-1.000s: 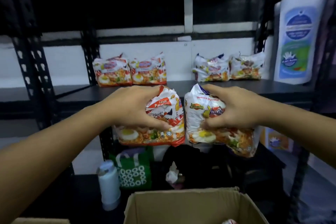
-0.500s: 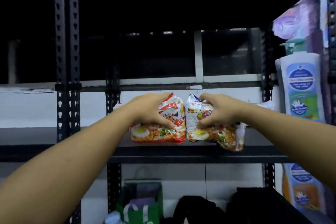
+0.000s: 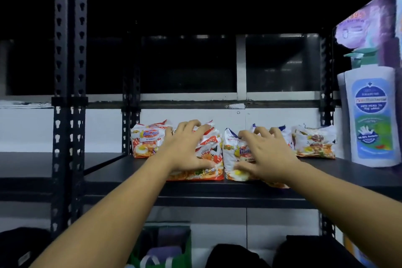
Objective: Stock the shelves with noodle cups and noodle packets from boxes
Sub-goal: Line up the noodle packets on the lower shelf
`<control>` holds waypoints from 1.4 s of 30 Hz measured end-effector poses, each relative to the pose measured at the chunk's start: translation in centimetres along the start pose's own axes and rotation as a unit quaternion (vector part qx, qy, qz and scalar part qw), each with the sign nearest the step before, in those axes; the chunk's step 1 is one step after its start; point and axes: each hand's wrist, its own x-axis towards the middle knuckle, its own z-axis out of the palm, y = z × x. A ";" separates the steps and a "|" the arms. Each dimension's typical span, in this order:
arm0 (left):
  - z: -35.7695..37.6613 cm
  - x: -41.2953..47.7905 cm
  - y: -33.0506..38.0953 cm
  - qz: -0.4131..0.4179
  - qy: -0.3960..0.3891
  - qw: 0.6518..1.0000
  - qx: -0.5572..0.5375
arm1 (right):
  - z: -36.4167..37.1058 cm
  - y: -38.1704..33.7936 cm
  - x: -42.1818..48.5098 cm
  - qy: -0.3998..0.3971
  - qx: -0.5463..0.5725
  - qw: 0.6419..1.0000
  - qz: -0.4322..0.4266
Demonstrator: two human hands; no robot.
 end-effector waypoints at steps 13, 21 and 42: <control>4.0 -1.9 1.4 -0.170 0.028 0.983 -0.057 | 2.8 -4.0 0.3 -0.054 0.077 0.982 0.167; 4.9 -1.0 -4.6 -0.203 -0.030 0.977 -0.051 | 5.3 -7.2 4.5 -0.058 0.111 0.981 0.145; 7.8 2.8 -14.2 -0.264 -0.121 0.956 -0.051 | 8.8 -8.4 8.9 -0.077 0.125 0.977 0.155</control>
